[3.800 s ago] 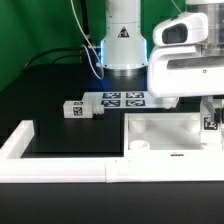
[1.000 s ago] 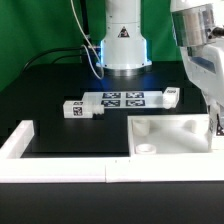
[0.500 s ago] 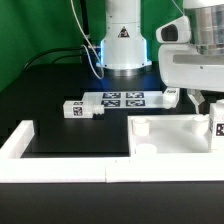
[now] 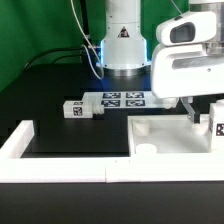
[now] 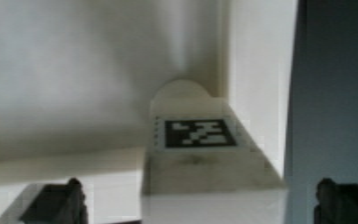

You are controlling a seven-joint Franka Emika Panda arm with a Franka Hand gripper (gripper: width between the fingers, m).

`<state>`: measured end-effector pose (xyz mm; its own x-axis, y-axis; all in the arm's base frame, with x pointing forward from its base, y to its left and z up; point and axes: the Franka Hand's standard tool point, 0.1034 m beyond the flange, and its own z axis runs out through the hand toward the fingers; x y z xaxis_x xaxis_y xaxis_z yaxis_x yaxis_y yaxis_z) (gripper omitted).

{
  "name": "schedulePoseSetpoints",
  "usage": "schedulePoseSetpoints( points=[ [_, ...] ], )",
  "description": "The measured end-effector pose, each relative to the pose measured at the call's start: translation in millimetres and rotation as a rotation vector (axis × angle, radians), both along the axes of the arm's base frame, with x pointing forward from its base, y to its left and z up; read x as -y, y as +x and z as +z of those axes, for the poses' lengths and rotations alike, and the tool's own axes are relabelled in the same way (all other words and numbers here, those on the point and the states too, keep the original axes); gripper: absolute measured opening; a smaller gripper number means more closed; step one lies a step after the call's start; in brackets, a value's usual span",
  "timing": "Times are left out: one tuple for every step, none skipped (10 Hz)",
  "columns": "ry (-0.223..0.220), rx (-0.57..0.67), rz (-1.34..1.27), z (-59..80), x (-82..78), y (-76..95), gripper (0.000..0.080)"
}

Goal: Assemble one leg

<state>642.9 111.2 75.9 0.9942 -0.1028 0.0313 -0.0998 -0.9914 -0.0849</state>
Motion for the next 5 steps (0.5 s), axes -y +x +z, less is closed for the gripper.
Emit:
schedulePoseSetpoints(
  points=[
    [0.0,0.0,0.002,-0.4,0.2,-0.1,0.0637],
    [0.003,-0.003,-0.026,-0.6,-0.2,-0.2,0.0464],
    [0.009,-0.01,-0.101,-0.8,-1.0,-0.4,0.0285],
    [0.009,-0.014,-0.152,-1.0,0.5,-0.4,0.0285],
    [0.012,-0.022,-0.249,-1.1,0.8,-0.4,0.0286]
  ],
)
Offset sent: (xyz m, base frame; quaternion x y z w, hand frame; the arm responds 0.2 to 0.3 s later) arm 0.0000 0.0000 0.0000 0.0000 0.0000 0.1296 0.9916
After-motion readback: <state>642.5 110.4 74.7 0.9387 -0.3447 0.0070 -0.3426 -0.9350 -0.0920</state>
